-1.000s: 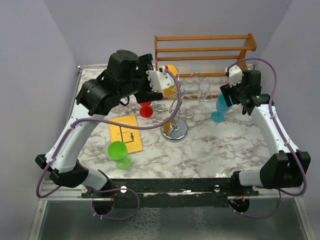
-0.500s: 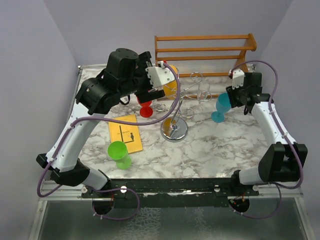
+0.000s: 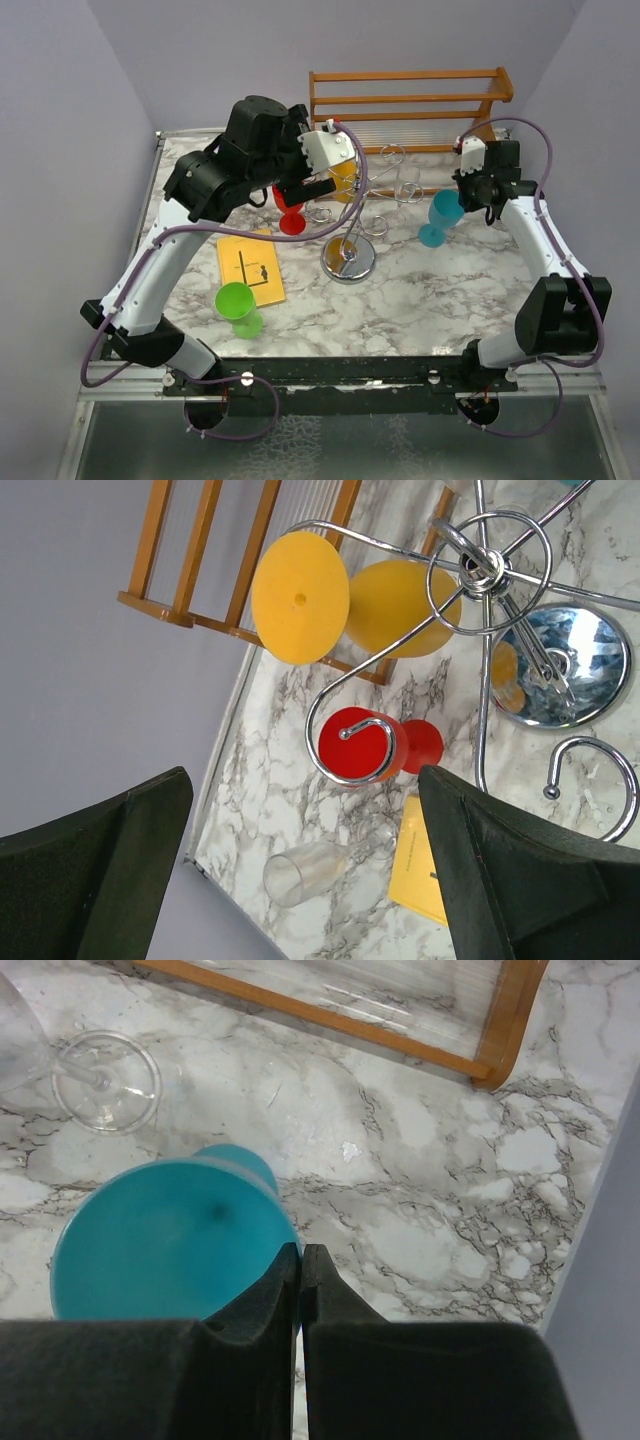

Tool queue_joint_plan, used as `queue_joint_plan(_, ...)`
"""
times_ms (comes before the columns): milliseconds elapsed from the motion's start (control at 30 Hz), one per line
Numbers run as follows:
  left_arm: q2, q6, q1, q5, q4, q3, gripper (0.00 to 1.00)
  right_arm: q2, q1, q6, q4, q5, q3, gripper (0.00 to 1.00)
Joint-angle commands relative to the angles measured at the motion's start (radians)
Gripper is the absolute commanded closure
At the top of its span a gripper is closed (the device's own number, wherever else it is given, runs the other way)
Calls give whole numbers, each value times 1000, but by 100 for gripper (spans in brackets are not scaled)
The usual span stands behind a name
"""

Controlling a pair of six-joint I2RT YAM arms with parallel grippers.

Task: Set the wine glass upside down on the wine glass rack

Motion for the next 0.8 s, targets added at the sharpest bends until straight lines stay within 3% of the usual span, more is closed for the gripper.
queue_joint_plan(0, 16, -47, 8, -20, 29, 20, 1, -24, -17, -3, 0, -8, 15, 99)
queue_joint_plan(300, 31, -131, 67, -34, 71, 30, 1, -358, -239, 15, 60, -117, -119, 99)
queue_joint_plan(400, 35, -209, 126, 18, 103, 46, 1, -430, -291, 19, 52, -141, -108, 99)
queue_joint_plan(567, 9, -334, 211, 102, 178, 20, 1, -422, -296, 6, -1, -219, 1, 99)
queue_joint_plan(767, -62, -422, 224, 83, 306, -79, 1, -330, -296, 1, -71, -296, 263, 99)
